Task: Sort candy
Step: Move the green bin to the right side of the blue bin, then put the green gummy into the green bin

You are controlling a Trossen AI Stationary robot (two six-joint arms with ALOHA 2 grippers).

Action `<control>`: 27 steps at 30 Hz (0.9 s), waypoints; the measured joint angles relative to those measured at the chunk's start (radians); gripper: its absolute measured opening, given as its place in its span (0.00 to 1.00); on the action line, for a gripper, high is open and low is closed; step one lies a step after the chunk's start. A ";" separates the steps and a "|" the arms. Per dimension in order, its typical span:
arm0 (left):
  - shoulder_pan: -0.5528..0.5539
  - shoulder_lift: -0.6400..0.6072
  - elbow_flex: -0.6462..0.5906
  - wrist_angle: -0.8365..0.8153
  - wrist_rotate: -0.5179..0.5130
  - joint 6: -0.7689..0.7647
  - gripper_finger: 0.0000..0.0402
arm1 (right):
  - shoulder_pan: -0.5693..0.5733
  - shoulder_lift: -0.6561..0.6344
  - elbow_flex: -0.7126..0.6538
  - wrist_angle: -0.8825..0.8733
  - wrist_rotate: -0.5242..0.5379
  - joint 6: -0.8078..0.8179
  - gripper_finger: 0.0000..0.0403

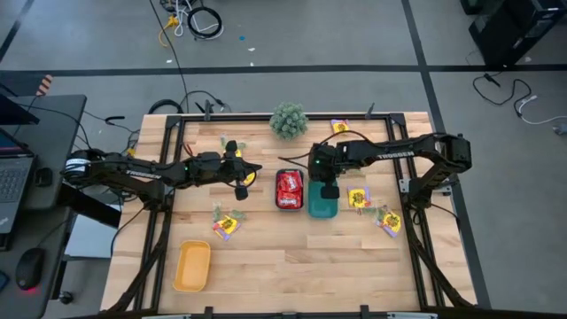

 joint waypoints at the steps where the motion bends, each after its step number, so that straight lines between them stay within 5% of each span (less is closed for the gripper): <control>1: 0.000 0.000 0.000 0.000 0.000 0.000 0.00 | -0.009 0.000 0.000 0.001 0.006 -0.014 0.01; 14: 0.000 0.000 0.000 0.000 0.000 0.000 0.00 | -0.057 0.000 -0.001 0.034 -0.007 -0.058 0.06; 27: 0.000 0.000 0.000 -0.003 0.000 0.000 0.00 | -0.057 -0.033 0.118 -0.081 0.002 0.017 0.40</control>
